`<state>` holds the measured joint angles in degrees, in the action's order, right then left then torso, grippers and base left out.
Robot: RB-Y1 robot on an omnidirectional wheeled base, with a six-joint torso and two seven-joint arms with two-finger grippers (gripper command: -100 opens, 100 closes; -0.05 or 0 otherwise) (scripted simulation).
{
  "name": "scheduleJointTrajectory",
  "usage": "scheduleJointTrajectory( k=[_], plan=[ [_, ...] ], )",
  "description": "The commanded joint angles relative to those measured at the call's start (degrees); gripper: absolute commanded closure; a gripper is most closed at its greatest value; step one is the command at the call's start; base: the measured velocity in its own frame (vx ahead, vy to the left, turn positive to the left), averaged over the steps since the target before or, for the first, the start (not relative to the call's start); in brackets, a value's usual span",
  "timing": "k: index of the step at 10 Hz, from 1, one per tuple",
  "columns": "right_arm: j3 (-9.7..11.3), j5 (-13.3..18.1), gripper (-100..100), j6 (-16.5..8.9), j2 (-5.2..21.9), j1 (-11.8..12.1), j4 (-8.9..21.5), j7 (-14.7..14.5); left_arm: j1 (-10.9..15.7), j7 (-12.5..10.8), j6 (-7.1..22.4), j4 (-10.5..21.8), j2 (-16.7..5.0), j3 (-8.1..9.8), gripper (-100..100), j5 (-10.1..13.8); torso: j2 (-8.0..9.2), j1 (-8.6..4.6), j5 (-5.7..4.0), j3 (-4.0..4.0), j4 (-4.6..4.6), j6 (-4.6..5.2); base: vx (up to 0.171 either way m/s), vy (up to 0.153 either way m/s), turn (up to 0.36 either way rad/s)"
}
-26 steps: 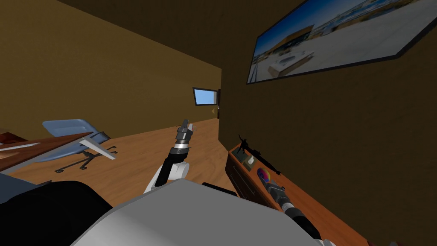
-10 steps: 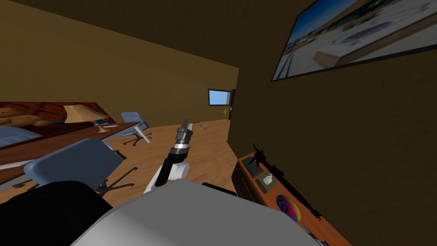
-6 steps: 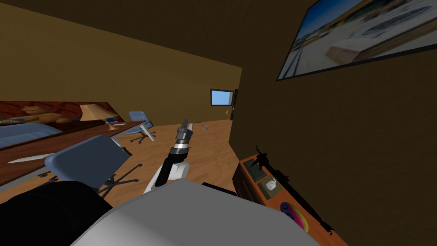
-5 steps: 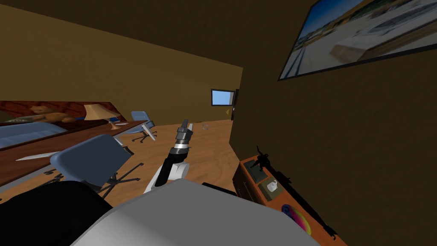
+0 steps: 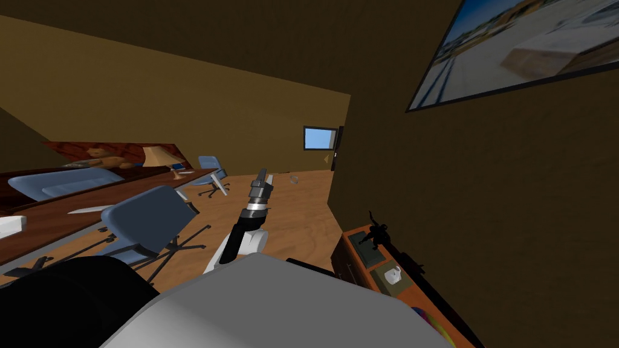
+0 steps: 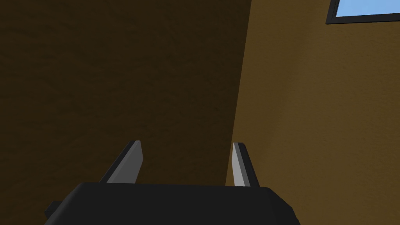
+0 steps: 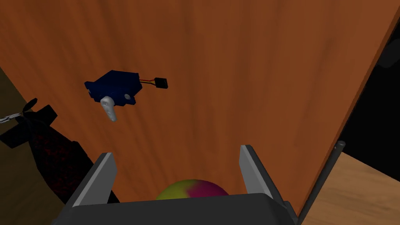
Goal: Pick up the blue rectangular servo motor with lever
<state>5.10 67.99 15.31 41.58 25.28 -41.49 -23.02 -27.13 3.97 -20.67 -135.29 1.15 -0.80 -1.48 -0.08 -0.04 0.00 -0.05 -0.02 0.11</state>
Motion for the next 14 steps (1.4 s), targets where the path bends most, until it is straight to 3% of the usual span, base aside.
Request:
scheduleJointTrajectory(
  k=[1,2,5,9,10,11,12,14],
  plan=[
    [0.43,1.56,-100,0.10,0.68,-0.37,2.86,-0.56,0.00,0.00,0.00,0.00,0.00,0.00,0,0.00,0.00,0.00,0.00,0.00,0.00,0.00,0.020,-0.011,0.080],
    [0.43,1.56,-100,0.10,0.68,-0.37,2.22,-0.56,0.00,0.00,0.00,0.00,0.00,0.00,0,0.00,0.04,0.04,0.02,0.03,0.01,-0.01,0.014,-0.009,0.041],
    [0.82,3.60,-100,0.05,1.58,-0.84,6.46,-1.07,0.01,0.00,0.00,0.00,0.00,0.00,0,0.00,0.09,0.08,0.03,0.05,0.02,-0.01,0.014,-0.007,0.064],
    [1.16,5.37,-100,0.03,2.52,-1.23,9.36,-1.51,0.00,0.00,0.00,0.00,0.00,0.00,0,0.00,0.06,0.06,0.02,0.04,0.02,0.00,0.017,-0.011,0.049],
    [1.70,5.36,-100,-0.30,2.57,-0.90,8.26,-0.41,0.00,0.00,0.00,0.00,0.00,0.00,0,0.00,0.07,0.07,0.02,0.04,0.02,0.00,0.007,-0.006,0.010],
    [1.70,5.41,0,-0.32,2.59,-0.92,8.35,-0.45,0.00,0.00,0.00,0.00,0.00,0.00,0,0.00,0.10,0.08,0.02,0.06,0.02,0.01,0.000,0.000,0.000],
    [2.40,5.18,-100,-2.03,0.70,-1.60,9.09,-0.93,0.00,0.00,0.00,0.00,0.00,0.00,0,0.00,0.12,0.10,0.02,0.07,0.03,0.01,-0.010,-0.062,0.054],
    [3.11,4.96,-100,-3.75,-1.18,-2.29,9.85,-1.42,0.00,0.00,0.00,0.00,-0.01,0.01,0,0.00,0.14,-0.28,-0.07,0.09,0.04,0.00,-0.003,-0.119,0.054]
  ],
)
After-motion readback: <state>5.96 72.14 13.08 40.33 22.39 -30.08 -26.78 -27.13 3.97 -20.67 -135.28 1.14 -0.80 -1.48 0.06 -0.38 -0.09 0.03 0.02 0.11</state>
